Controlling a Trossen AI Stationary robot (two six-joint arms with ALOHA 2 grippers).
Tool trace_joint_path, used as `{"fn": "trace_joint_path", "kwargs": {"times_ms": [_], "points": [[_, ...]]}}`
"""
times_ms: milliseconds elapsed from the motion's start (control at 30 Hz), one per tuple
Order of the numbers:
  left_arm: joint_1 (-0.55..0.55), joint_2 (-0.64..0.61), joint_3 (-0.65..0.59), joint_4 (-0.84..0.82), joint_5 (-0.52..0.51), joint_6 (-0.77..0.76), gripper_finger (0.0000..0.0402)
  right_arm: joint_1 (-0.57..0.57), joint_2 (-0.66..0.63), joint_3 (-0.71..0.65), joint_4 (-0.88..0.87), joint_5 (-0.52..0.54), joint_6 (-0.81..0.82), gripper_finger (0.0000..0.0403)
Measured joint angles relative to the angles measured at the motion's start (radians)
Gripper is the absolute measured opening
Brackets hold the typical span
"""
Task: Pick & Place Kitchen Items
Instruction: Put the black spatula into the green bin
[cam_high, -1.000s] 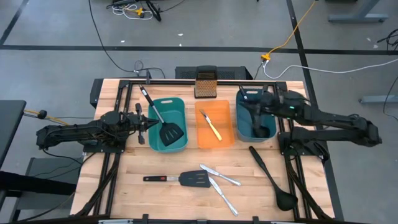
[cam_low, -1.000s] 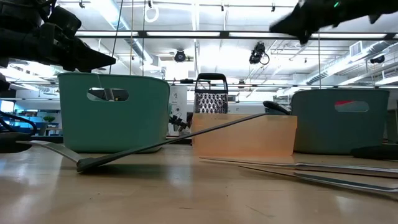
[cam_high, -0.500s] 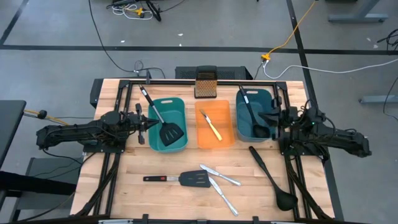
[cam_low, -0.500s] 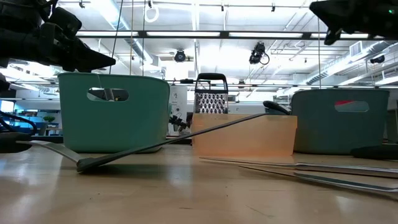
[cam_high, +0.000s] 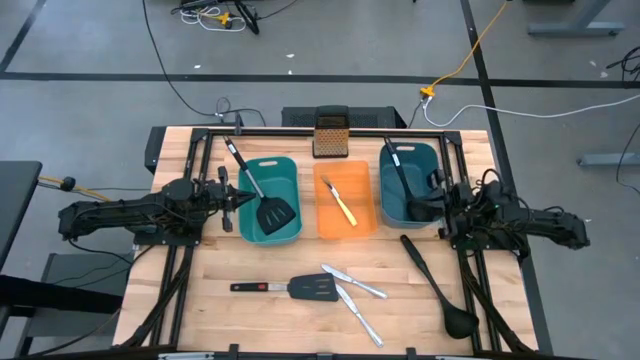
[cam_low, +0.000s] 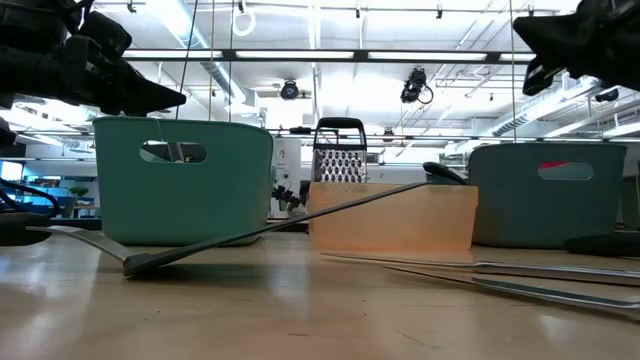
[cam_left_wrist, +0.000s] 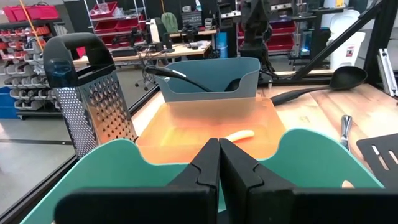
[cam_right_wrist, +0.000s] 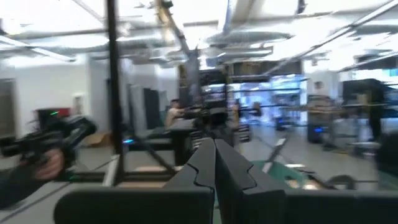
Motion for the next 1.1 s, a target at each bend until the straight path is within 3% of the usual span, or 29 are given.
{"fn": "trace_joint_path", "kwargs": {"times_ms": [100,567,733,833,1100], "points": [[0.000,0.000,0.000,-0.001,0.000,-0.004,0.0009,0.018,0.000,0.000,-0.024,0.046,-0.001,0.0003],[0.000,0.000,0.000,-0.020,0.000,-0.004,0.0009,0.025,0.000,0.000,-0.149,0.010,0.031,0.0009],[0.000,0.000,0.000,-0.034,0.143,-0.020,0.0009,0.025,0.000,0.000,-0.145,0.011,0.030,0.0007],[-0.006,0.000,0.005,0.001,0.148,-0.089,0.0008,0.025,0.000,0.000,-0.145,0.012,0.020,0.0010],[-0.098,0.069,0.165,-0.093,0.098,-0.147,0.0004,0.025,0.000,0.000,-0.145,0.038,0.027,0.0014]]}}
